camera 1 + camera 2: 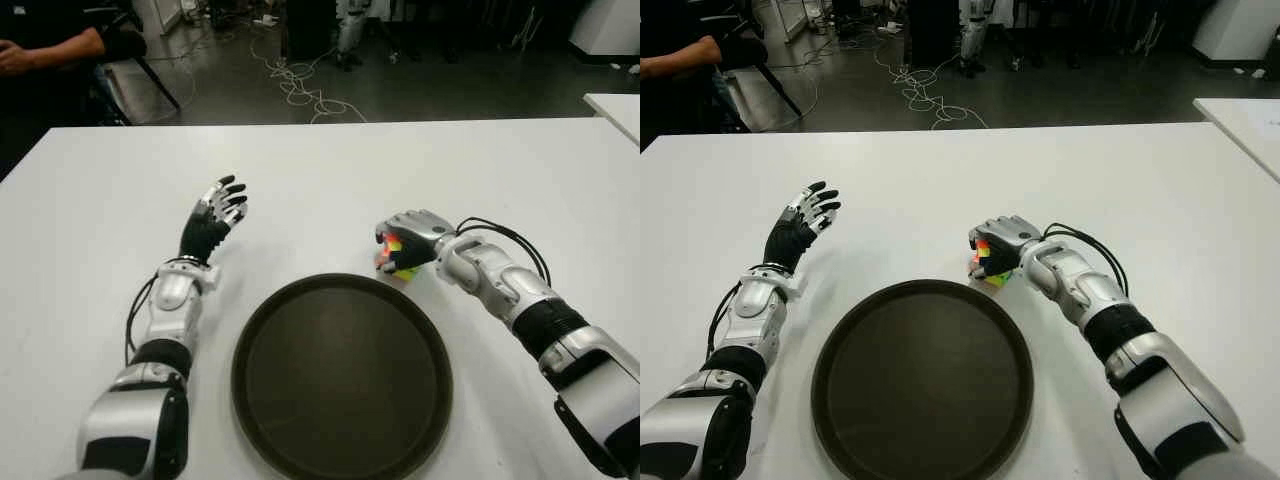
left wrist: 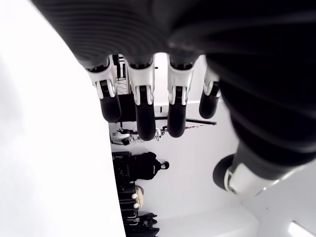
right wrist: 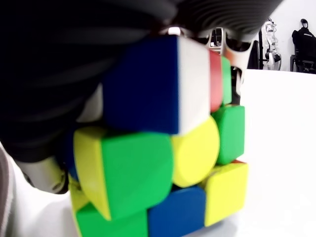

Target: Pick up the Rubik's Cube and put it in the plate

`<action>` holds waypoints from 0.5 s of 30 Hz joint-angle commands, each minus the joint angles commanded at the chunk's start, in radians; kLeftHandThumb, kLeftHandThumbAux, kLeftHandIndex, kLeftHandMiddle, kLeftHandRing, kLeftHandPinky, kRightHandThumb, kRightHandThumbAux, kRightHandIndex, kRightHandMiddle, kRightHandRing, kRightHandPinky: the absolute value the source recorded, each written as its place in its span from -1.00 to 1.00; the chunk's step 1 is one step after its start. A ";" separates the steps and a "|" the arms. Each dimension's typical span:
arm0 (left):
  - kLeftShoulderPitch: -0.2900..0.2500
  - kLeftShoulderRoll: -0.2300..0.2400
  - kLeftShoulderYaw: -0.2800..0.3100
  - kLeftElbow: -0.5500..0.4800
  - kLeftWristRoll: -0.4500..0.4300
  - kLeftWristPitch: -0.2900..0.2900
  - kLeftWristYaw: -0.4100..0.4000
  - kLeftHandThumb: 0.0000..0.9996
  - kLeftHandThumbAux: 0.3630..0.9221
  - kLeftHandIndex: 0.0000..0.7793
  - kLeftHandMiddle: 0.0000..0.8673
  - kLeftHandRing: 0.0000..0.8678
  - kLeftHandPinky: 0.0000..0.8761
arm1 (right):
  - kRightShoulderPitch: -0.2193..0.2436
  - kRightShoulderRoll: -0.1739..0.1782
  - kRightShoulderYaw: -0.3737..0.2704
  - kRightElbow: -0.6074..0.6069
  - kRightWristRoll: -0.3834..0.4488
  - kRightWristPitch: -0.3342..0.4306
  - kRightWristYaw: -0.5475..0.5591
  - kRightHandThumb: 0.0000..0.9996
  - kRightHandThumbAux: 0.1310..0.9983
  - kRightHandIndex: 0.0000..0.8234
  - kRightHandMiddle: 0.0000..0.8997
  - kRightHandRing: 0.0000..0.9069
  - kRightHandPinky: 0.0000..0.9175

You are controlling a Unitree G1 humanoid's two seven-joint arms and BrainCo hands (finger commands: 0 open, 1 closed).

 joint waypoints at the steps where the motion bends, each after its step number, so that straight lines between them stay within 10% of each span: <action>1: 0.000 0.000 0.000 0.000 0.000 0.000 0.000 -0.89 0.03 -0.68 -0.56 -0.63 -0.72 | 0.002 -0.003 -0.002 -0.009 0.000 0.001 0.002 0.38 0.40 0.01 0.21 0.24 0.18; 15: -0.006 0.002 -0.005 0.009 0.003 0.003 -0.005 -0.92 -0.03 -0.65 -0.54 -0.62 -0.74 | 0.054 -0.068 -0.024 -0.211 -0.029 0.041 -0.007 0.38 0.40 0.01 0.15 0.16 0.08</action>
